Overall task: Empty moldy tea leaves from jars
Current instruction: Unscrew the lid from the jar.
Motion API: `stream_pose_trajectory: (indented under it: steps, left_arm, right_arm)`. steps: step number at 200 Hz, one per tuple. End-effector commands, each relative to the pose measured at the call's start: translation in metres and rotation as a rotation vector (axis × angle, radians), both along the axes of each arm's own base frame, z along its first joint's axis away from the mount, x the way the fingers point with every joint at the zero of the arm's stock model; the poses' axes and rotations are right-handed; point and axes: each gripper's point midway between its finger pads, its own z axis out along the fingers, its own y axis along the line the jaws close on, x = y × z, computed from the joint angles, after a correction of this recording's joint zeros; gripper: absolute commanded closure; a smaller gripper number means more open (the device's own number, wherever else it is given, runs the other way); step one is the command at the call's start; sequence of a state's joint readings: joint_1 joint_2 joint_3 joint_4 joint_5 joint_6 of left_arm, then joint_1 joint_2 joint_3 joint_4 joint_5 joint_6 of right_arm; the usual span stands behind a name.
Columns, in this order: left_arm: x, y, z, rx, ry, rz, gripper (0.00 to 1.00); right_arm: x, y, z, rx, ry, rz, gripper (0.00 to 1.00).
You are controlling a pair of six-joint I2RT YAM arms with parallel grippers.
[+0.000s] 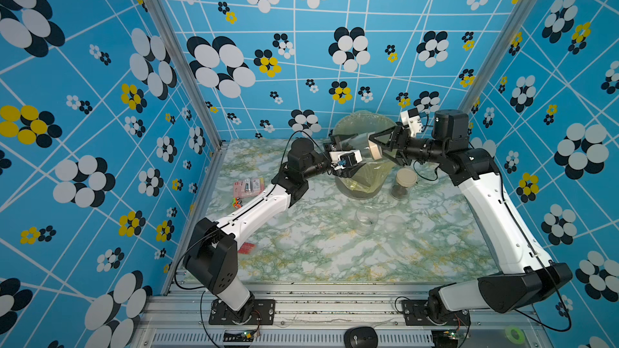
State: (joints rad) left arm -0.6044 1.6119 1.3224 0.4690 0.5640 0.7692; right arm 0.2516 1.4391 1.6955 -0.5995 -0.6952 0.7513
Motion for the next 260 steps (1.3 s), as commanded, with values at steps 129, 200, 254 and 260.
stream_pose_trajectory:
  steps: [129, 200, 254, 260]
  left_arm:
    - [-0.036, 0.016, 0.066, -0.093, 0.384, -0.31, 0.63]
    - [-0.032, 0.028, 0.079, -0.12, 0.632, -0.45, 0.63]
    - [-0.032, 0.034, 0.088, -0.134, 0.738, -0.542, 0.63]
    - [-0.033, 0.033, 0.088, -0.13, 0.751, -0.553, 0.63]
  right_arm:
    - [-0.028, 0.021, 0.007, -0.072, -0.249, 0.295, 0.44]
    - [-0.032, 0.025, 0.014, -0.106, -0.431, 0.373, 0.43]
    - [-0.026, 0.03, 0.018, -0.11, -0.519, 0.417, 0.43]
    - [-0.025, 0.031, 0.018, -0.109, -0.525, 0.424, 0.43]
